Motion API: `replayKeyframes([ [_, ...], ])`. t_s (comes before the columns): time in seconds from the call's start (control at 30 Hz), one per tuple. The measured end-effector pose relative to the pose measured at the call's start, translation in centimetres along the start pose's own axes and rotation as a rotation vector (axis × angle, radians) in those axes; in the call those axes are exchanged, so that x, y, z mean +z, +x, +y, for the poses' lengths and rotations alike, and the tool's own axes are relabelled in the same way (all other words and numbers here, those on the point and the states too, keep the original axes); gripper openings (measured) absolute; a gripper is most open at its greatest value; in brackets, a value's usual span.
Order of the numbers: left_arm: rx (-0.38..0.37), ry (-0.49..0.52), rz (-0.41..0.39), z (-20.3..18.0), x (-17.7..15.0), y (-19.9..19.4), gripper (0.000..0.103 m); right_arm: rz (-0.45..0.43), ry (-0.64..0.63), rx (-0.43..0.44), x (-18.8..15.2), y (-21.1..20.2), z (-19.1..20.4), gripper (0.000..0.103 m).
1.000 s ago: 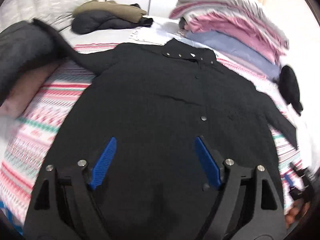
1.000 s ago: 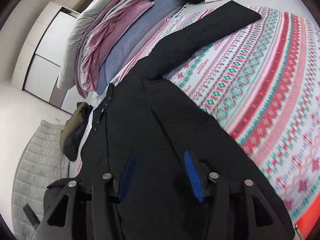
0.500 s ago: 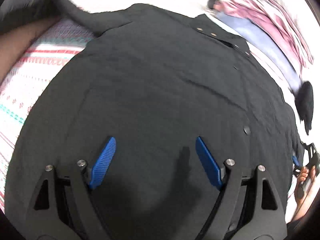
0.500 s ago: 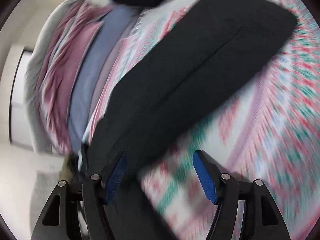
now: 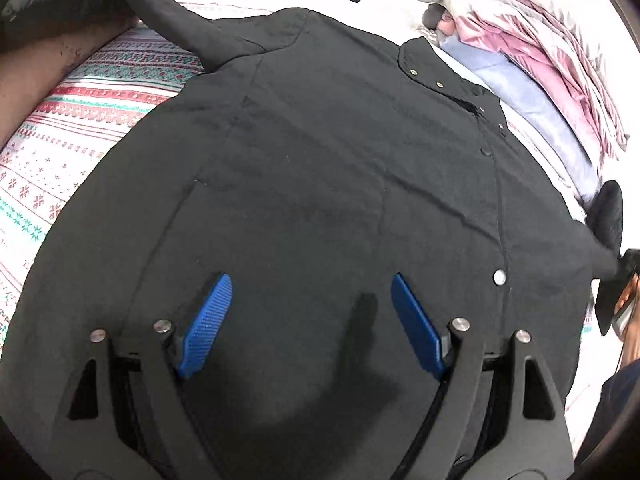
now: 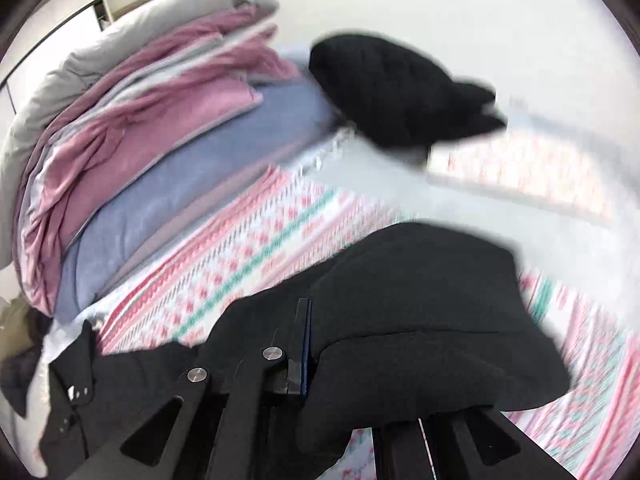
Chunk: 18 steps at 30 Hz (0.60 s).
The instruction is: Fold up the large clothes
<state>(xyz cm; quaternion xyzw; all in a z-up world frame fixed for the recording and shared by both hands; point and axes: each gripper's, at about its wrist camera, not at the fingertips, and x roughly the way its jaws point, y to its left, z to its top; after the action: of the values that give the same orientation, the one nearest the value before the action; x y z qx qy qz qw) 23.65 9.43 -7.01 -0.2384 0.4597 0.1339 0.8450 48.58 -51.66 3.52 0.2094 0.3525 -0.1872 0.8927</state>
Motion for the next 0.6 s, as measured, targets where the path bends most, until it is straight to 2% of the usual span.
replayKeyframes([
  [0.1,0.003,0.016,-0.003,-0.1,0.1,-0.1,0.082,-0.048,-0.057,-0.083,0.9,-0.9,0.5,0.006],
  [0.17,0.01,0.019,0.005,0.1,0.4,0.0,0.082,-0.033,-0.045,-0.076,0.9,-0.4,-0.3,0.007],
  [0.27,0.002,0.001,0.009,0.8,0.8,0.1,0.082,0.147,-0.009,0.062,-1.1,2.9,-1.3,0.013],
  [0.3,-0.002,-0.006,0.012,1.2,0.9,0.1,0.082,0.212,0.065,0.135,-2.5,4.0,-2.9,0.016],
  [0.33,-0.003,-0.007,0.014,1.4,0.8,0.0,0.082,0.229,0.134,0.185,-3.4,4.4,-4.5,0.025],
  [0.37,-0.005,-0.007,0.015,1.5,0.8,0.0,0.082,0.234,0.222,0.226,-4.3,4.9,-6.4,0.037],
  [0.4,-0.008,-0.005,0.018,1.6,0.7,-0.1,0.082,0.226,0.33,0.252,-5.3,5.0,-9.1,0.065],
  [0.43,-0.01,-0.003,0.021,1.6,0.8,0.0,0.082,0.206,0.464,0.272,-6.6,4.9,-12.3,0.071],
  [0.47,-0.011,-0.002,0.024,1.6,0.9,0.0,0.082,0.182,0.551,0.303,-7.4,4.7,-14.3,0.07],
  [0.5,-0.012,-0.003,0.027,1.5,0.9,0.0,0.082,0.137,0.666,0.38,-8.4,4.4,-17.0,0.07],
  [0.53,-0.013,-0.005,0.027,1.5,1.0,0.0,0.082,0.109,0.732,0.404,-8.8,4.0,-18.5,0.069],
  [0.6,-0.013,-0.004,0.028,1.3,0.9,0.1,0.082,0.02,0.854,0.365,-9.1,2.7,-21.6,0.07],
])
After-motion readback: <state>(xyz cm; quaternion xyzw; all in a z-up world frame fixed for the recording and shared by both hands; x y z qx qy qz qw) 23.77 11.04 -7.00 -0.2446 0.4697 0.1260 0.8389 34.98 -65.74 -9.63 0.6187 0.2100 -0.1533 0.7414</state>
